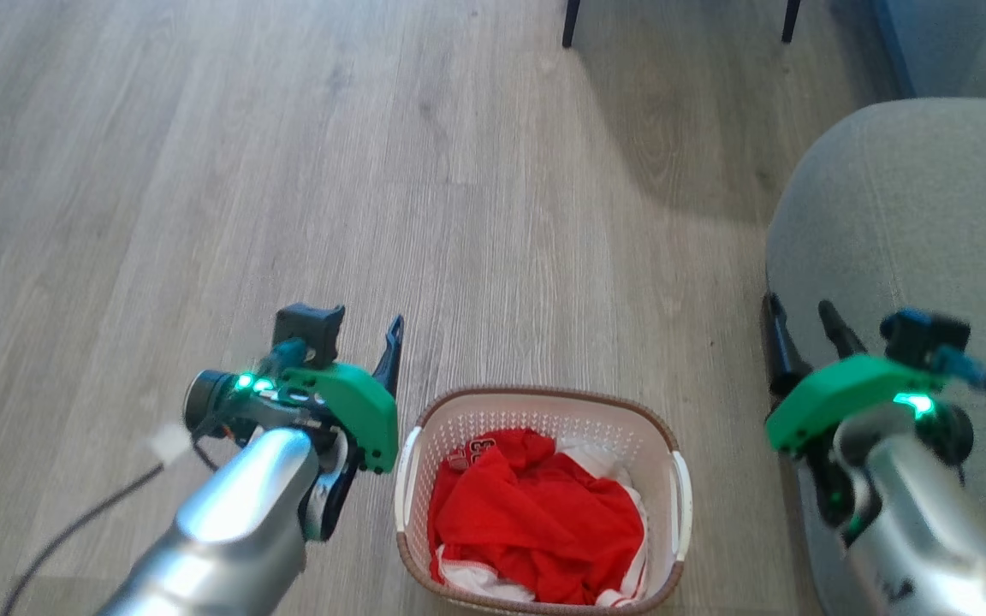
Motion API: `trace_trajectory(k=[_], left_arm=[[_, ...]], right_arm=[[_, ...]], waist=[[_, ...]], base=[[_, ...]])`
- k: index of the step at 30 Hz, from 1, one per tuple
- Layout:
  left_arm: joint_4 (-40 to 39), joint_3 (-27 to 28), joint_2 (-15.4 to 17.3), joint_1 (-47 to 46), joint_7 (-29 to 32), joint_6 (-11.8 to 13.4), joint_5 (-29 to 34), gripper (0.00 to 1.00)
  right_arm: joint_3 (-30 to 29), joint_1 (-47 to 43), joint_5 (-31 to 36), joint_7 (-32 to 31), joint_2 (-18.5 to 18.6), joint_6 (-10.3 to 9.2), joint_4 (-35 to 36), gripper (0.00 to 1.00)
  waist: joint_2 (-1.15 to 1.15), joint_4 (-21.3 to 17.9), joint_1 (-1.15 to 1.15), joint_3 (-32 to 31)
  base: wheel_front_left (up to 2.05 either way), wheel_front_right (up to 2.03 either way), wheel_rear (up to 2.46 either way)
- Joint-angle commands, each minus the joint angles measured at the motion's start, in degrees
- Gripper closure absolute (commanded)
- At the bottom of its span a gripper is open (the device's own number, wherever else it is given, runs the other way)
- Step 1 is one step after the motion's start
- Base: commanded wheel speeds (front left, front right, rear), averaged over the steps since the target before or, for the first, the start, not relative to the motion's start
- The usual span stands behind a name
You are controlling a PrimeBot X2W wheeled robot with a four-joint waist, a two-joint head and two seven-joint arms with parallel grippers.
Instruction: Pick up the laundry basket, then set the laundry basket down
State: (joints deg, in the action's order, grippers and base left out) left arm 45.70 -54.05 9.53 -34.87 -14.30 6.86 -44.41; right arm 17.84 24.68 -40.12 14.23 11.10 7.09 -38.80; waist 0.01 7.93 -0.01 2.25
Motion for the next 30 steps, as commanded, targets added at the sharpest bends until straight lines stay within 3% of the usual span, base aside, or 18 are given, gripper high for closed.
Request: trace_trajectory(k=[1,4,7,14,19,30], left_arm=[[-5.19,4.96,2.15,0.59,-0.68,0.8,2.97,0.0],[-15.89,13.57,3.28,6.32,-0.69,2.22,10.58,0.0],[-25.29,21.48,2.58,11.86,-0.69,2.05,17.31,0.0],[-38.88,35.69,-3.44,23.61,-0.69,-1.59,26.94,0.0],[-42.03,39.64,-5.74,28.49,-0.69,-5.08,32.23,0.0],[-43.09,42.28,-6.63,32.51,-0.7,-6.92,33.34,0.0]], right_arm=[[-1.73,-1.32,3.36,0.76,-1.89,0.4,4.68,0.0],[-7.29,-5.99,10.54,0.76,-4.61,0.4,12.96,0.0],[-10.71,-9.55,16.7,0.76,-6.25,0.4,20.45,0.0],[-13.53,-15.98,22.48,0.76,-8.01,0.4,32.83,0.0],[-14.64,-19.81,24.03,0.76,-8.19,0.4,35.25,0.0],[-14.18,-22.7,25.52,0.76,-8.21,0.4,34.91,0.0]], waist=[[-0.01,0.19,0.01,-0.92],[-0.01,0.27,0.01,-1.56],[-0.01,0.29,0.01,-1.94],[-0.01,0.1,0.01,-2.03],[-0.01,0.16,0.01,-2.03],[-0.01,-0.21,0.01,-1.91]], base=[[0.0,0.0,0.0],[0.0,0.0,0.0],[0.0,0.0,0.0],[0.0,0.0,0.0],[0.0,0.0,0.0],[0.0,0.0,0.0]])
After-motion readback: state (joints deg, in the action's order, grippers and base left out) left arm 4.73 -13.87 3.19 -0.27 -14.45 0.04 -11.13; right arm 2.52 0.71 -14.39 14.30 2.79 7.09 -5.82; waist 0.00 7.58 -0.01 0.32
